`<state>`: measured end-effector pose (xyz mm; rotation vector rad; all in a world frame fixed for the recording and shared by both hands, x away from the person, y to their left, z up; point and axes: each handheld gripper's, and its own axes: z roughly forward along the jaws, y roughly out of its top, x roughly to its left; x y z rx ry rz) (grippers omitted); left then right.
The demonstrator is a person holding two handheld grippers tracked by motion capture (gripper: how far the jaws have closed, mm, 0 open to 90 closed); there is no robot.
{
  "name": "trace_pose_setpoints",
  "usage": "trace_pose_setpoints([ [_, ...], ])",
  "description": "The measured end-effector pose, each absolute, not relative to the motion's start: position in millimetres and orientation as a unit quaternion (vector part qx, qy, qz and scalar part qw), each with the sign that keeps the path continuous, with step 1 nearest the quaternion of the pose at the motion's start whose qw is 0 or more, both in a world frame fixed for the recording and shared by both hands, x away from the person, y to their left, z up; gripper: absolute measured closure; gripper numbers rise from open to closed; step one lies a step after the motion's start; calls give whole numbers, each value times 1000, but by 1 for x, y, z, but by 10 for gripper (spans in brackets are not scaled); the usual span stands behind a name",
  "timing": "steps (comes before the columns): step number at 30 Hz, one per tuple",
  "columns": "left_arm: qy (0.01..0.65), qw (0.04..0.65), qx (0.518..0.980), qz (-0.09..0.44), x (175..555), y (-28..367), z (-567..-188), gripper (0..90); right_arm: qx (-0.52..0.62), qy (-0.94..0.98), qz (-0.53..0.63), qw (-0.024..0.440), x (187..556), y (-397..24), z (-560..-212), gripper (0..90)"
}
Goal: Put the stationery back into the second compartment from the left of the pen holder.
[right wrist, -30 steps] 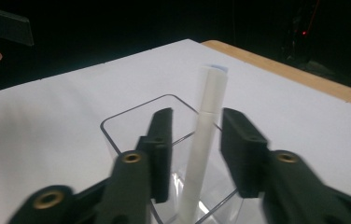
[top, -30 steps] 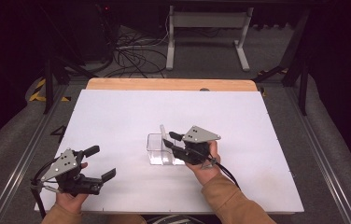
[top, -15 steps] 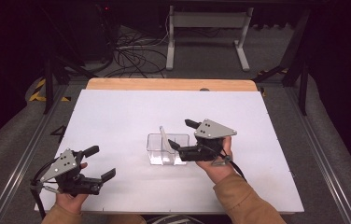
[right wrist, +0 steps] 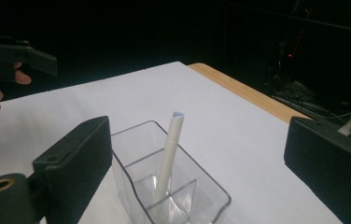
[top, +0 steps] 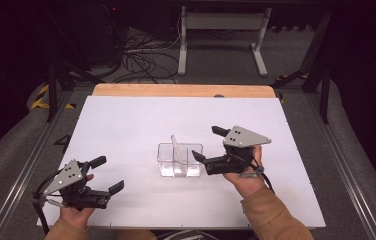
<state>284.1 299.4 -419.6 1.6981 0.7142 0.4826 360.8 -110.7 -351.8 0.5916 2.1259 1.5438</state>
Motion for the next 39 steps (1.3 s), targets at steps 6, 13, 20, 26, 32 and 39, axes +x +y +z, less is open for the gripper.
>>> trace_pose_setpoints([
  [6,305,578,727,211,284,299,-419,10,219,768,562,214,359,-132,-354,31],
  [13,306,579,726,210,283,298,-419,10,234,768,556,217,355,-158,-359,30],
  [20,305,578,727,211,283,298,-419,11,248,772,547,210,353,-178,-372,27],
  [26,305,577,727,214,283,298,-419,10,251,768,552,208,350,-191,-384,24],
  [32,307,576,727,213,283,297,-419,11,251,761,566,196,348,-206,-400,1],
  [39,307,576,727,215,282,297,-419,11,254,767,555,195,346,-219,-415,0],
])
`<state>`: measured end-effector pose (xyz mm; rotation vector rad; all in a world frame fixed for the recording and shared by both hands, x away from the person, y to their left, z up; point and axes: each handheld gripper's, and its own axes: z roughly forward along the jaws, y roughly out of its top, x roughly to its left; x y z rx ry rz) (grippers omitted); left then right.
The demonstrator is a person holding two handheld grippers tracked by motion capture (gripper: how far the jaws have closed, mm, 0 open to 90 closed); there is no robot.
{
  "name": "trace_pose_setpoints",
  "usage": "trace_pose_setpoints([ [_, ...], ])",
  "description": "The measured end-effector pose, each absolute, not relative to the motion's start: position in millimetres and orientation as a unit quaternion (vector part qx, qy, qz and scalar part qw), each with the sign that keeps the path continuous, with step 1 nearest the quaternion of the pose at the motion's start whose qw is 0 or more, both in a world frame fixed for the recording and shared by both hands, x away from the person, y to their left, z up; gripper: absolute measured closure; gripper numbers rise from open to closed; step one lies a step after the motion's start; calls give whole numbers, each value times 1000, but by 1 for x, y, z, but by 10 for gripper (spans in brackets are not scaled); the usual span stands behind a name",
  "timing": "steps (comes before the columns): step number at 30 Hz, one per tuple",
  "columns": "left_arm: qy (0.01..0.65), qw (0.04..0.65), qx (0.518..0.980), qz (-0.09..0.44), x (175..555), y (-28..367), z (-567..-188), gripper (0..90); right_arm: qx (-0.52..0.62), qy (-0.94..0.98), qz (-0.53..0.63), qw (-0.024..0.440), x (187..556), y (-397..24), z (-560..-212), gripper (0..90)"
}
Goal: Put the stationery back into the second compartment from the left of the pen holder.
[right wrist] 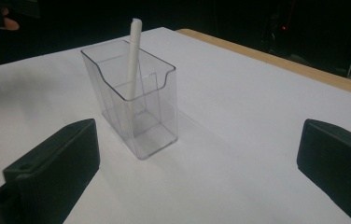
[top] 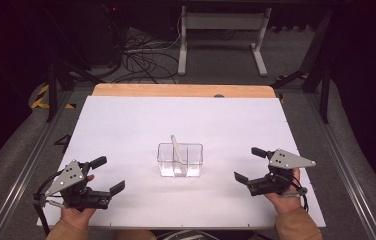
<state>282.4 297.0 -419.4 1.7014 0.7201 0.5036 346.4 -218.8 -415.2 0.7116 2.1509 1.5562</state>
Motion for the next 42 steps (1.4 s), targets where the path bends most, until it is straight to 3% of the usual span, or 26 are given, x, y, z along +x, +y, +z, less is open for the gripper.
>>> trace_pose_setpoints([
  [22,305,560,731,242,276,294,-425,11,260,780,546,163,334,-239,-458,0],
  [42,313,561,731,231,279,294,-429,9,257,778,546,172,334,-236,-457,0],
])
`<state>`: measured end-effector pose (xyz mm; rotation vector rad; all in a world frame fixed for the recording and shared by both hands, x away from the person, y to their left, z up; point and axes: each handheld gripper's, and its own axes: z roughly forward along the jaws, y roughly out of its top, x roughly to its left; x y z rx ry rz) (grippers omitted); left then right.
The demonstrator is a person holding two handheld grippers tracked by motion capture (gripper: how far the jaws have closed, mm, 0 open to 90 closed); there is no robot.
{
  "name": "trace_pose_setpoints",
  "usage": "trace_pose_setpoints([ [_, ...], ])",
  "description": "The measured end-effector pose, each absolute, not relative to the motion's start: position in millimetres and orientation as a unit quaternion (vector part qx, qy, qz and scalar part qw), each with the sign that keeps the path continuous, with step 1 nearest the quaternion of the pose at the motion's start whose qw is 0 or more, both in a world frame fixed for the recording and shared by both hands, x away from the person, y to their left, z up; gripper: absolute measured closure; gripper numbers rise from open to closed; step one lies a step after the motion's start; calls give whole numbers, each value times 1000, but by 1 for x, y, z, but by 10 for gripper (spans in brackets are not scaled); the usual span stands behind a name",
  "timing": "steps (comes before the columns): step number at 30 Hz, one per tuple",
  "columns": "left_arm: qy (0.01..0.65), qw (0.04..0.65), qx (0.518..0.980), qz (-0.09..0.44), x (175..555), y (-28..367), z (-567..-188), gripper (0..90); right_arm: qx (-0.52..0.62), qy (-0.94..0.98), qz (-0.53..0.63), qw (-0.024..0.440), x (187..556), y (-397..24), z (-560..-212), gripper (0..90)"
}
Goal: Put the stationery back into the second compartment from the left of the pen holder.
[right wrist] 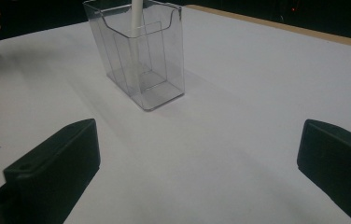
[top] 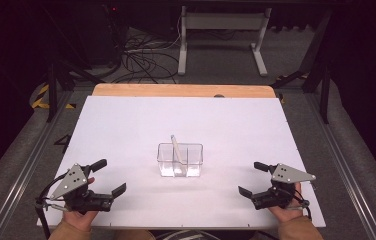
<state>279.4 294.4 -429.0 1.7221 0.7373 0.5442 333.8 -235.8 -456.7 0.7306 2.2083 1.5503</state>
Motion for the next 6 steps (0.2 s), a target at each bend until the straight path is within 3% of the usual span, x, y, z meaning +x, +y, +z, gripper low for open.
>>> trace_pose_setpoints([
  [6,311,558,733,232,279,294,-429,9,258,778,546,174,333,-236,-457,0],
])
